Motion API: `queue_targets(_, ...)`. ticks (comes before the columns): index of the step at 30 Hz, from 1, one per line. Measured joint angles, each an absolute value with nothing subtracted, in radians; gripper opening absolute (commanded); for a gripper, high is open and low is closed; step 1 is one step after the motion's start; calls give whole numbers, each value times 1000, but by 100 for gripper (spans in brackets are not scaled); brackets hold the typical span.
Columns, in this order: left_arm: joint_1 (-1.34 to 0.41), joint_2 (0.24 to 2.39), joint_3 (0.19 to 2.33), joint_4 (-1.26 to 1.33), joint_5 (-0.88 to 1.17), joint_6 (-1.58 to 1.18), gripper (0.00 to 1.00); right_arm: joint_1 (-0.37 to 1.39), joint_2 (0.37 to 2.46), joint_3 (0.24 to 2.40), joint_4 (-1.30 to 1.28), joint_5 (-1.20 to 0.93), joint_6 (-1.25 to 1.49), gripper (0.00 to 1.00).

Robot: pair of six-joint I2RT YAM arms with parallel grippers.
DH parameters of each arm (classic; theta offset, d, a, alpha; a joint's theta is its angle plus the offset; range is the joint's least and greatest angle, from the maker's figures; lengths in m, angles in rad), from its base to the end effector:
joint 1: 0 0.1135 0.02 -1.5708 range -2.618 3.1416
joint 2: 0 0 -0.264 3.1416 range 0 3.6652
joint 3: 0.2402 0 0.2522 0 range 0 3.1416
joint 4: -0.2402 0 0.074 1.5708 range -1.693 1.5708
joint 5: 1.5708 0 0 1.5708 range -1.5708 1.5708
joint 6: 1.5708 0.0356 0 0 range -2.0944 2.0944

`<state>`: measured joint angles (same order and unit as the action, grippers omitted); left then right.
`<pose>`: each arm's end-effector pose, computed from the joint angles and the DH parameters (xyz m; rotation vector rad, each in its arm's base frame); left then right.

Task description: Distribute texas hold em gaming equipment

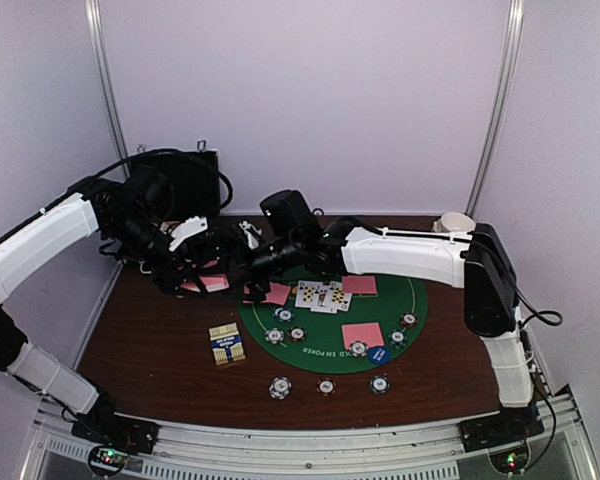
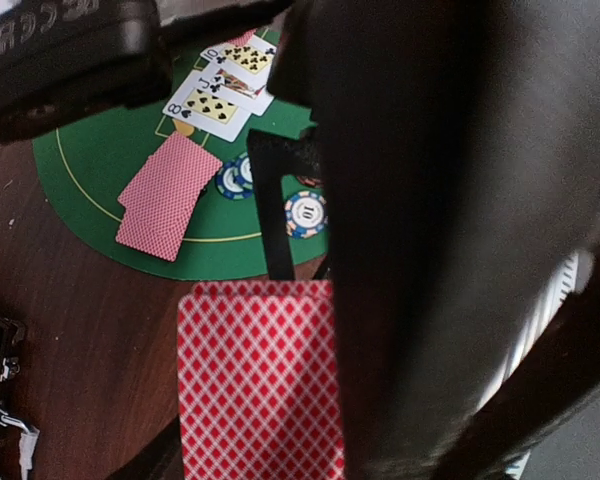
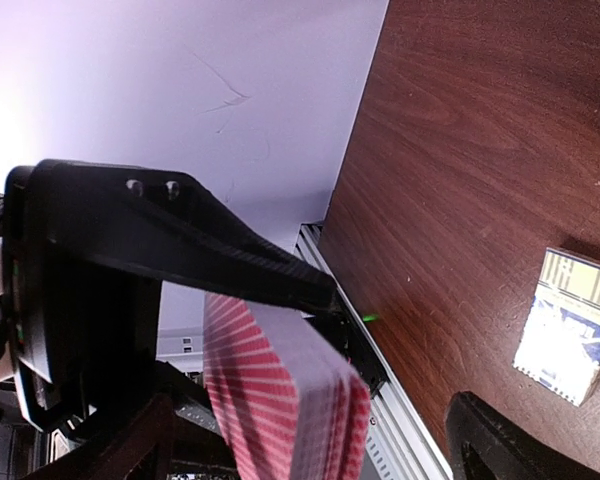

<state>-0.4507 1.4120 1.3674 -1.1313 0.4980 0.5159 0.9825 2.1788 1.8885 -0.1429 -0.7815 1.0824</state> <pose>0.2322 -0.1312 0.3260 1.3557 2.2920 -0.6586 0.2637 0.4405 0.2759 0.5149 -2.4452 -1.8367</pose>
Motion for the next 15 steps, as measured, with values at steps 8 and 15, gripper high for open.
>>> queue_targets(8,-451,1412,1367,-1131,499,516,0,982,2209,1894,-130,-785,1119,88)
queue_targets(15,-451,1412,1367,-1131,500,516,0,981,2214,1901,-113,-785,1138,77)
